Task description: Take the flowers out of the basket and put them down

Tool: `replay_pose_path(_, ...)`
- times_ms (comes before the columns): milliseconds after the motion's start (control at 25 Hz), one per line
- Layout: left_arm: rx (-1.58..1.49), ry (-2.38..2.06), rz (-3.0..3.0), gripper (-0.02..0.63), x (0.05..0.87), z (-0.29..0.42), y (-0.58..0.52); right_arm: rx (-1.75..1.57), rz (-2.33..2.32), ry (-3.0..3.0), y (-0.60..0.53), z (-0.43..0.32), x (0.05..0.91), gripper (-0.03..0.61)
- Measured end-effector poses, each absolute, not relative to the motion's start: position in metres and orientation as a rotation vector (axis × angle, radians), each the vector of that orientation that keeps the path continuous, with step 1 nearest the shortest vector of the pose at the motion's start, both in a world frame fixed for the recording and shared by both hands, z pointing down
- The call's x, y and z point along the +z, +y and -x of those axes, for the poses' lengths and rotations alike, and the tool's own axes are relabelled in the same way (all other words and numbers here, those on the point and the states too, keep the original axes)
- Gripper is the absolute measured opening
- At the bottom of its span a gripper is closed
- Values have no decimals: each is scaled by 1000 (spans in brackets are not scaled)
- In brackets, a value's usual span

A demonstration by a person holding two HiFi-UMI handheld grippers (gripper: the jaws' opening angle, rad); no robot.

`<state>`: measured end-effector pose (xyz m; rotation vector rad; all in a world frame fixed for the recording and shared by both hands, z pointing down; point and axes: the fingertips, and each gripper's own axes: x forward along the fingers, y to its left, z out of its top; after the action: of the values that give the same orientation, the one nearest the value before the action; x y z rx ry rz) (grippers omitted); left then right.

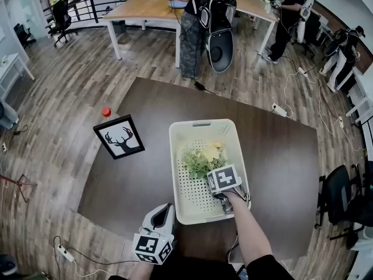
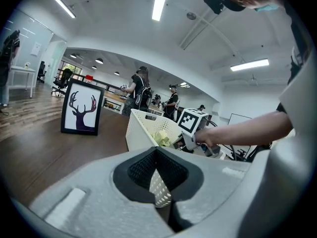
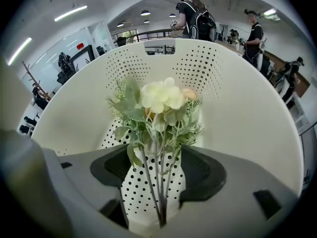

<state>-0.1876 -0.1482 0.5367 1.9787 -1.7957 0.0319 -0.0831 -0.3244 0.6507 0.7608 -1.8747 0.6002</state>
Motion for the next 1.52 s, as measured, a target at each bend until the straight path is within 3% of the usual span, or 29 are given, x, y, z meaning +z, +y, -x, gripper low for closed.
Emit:
replay_pose_path(640,56,-1761,-1931,3,557,195,-144,458,-791,-1848,-327,78,656,175)
replay_pose_path(880,55,-1765,-1939,3,554,197,-147,358,-844,-1866,-333,74,651,89)
replay_pose_path(1520,61,-1781,-1938,5,553,202,-146,280,-879,-1879,-339,75,644,41)
